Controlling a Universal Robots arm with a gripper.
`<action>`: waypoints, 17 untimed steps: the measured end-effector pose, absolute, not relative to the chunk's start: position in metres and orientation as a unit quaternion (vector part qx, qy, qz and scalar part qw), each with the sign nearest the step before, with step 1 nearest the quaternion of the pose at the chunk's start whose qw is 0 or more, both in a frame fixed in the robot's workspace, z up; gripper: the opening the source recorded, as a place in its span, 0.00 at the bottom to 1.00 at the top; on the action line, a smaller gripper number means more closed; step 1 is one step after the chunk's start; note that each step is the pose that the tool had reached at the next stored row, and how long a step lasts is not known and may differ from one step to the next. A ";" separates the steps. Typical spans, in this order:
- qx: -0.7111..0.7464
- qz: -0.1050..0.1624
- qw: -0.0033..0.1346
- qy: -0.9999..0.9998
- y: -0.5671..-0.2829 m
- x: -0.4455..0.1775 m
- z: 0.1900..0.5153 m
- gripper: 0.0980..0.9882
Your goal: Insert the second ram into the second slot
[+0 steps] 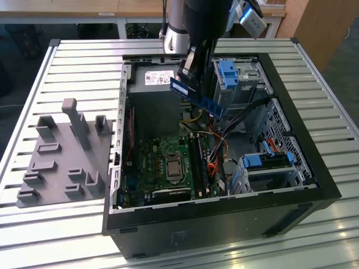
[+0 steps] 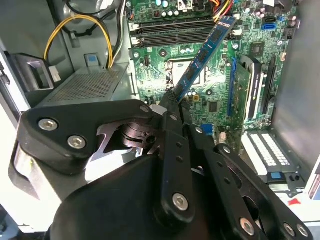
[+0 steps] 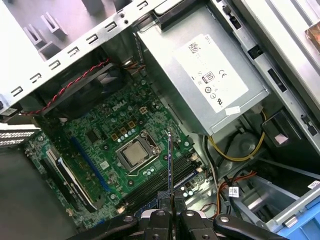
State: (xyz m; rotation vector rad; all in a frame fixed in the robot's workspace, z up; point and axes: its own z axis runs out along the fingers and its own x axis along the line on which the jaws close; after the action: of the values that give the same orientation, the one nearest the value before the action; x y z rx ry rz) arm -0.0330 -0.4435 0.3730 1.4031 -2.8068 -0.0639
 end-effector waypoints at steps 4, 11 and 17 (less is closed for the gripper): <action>0.434 -0.020 0.001 -0.901 -0.443 -0.033 0.373 0.04; 0.409 -0.020 0.001 -0.912 -0.443 -0.033 0.373 0.04; 0.388 -0.020 0.000 -0.921 -0.443 -0.033 0.373 0.04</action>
State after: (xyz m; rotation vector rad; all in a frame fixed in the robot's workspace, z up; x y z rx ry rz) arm -0.0330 -0.4435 0.3730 1.2193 -2.8942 -0.0639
